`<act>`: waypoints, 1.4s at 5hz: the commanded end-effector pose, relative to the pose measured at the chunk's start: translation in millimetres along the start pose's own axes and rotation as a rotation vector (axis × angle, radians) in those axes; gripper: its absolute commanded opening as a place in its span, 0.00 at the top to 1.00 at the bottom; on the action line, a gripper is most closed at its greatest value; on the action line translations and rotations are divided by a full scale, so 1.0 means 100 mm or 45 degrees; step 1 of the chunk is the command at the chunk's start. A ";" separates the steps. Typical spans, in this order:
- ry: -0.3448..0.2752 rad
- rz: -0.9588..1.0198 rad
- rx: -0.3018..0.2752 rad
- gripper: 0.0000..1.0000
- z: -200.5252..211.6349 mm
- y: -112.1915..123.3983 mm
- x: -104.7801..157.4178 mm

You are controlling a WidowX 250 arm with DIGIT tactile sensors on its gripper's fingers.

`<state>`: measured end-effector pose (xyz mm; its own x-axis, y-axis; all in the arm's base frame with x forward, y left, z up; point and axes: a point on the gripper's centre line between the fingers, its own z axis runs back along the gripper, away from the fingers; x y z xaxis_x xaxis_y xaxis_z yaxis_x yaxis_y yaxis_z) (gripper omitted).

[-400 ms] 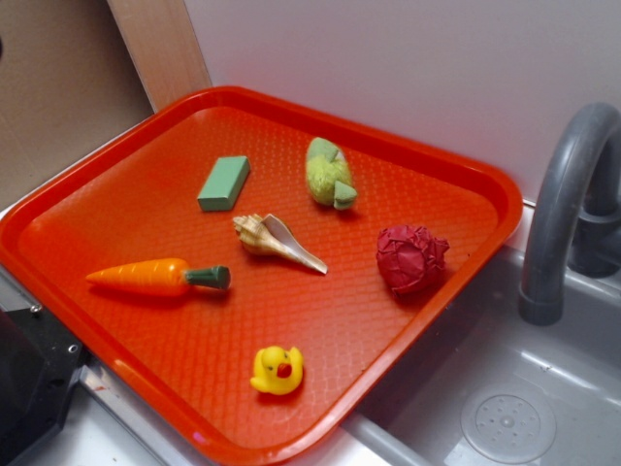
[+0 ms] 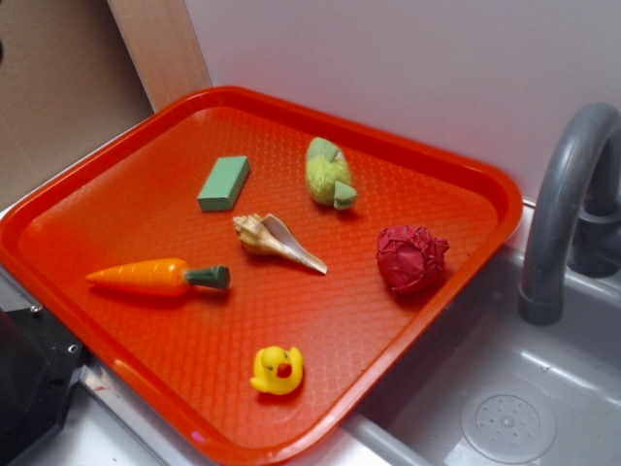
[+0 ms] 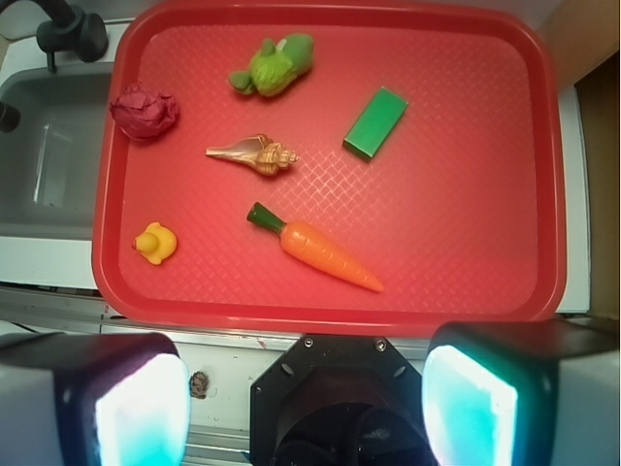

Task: Grab the yellow duck.

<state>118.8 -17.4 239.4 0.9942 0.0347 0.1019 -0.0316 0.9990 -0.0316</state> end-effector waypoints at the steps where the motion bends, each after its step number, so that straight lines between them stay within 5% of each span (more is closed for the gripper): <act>1: -0.199 -0.412 0.046 0.00 0.11 -0.32 0.59; 2: -0.233 -0.729 0.016 0.00 0.10 -0.53 0.64; 3: -0.194 -1.059 0.029 0.00 -0.01 -0.79 0.49; 5: -0.122 -1.694 -0.057 0.00 -0.43 -1.02 0.24; 7: -0.057 -1.714 -0.054 0.00 -1.11 -1.02 0.31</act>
<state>172.6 -124.2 128.1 0.2547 -0.9634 0.0838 0.9632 0.2605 0.0669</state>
